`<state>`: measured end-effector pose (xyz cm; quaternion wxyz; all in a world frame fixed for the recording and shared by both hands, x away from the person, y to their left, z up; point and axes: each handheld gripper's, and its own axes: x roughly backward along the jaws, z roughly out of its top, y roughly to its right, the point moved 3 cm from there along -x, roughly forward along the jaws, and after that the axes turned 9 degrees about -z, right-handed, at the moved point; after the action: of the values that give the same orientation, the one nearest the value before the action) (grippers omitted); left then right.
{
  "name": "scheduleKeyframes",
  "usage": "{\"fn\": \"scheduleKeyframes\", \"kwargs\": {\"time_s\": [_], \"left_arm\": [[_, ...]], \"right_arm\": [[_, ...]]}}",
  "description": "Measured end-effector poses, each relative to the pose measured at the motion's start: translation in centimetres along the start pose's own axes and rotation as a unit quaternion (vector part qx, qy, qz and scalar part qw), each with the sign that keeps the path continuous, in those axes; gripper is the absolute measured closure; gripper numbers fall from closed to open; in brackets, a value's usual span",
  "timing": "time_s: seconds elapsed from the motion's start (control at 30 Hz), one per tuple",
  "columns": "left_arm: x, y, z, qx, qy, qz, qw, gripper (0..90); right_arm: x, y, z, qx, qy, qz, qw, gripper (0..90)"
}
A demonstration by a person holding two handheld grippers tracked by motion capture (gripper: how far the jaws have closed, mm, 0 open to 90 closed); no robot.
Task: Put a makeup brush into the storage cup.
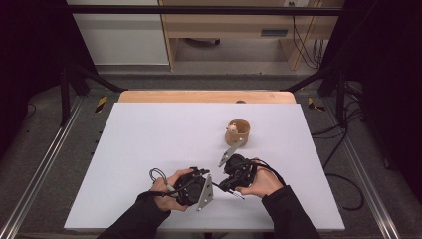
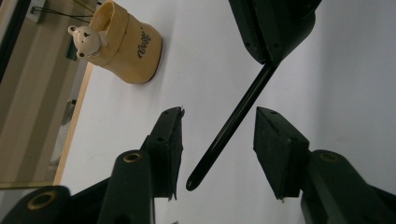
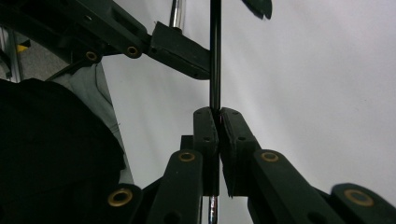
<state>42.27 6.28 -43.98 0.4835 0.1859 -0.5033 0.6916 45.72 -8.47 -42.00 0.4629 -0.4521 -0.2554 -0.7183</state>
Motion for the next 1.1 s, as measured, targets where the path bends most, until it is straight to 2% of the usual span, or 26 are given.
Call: {"fn": "scheduleKeyframes", "kwargs": {"time_s": [0.23, 0.73, 1.1], "left_arm": [[-0.1, 0.3, 0.2, -0.027, -0.004, 0.004, 0.9996, 62.2], [-0.3, 0.9, 0.4, -0.075, -0.029, -0.01, 0.9967, 77.3], [-0.5, 1.3, 0.5, -0.095, -0.04, -0.032, 0.9941, 83.4]], "right_arm": [[0.0, -0.1, 0.0, 0.002, -0.003, 0.001, 1.0, 85.8], [-0.1, -0.4, 0.1, 0.007, -0.006, 0.008, 0.9999, 85.8], [0.0, -0.4, 0.0, 0.013, -0.006, 0.011, 0.9998, 85.3]]}}
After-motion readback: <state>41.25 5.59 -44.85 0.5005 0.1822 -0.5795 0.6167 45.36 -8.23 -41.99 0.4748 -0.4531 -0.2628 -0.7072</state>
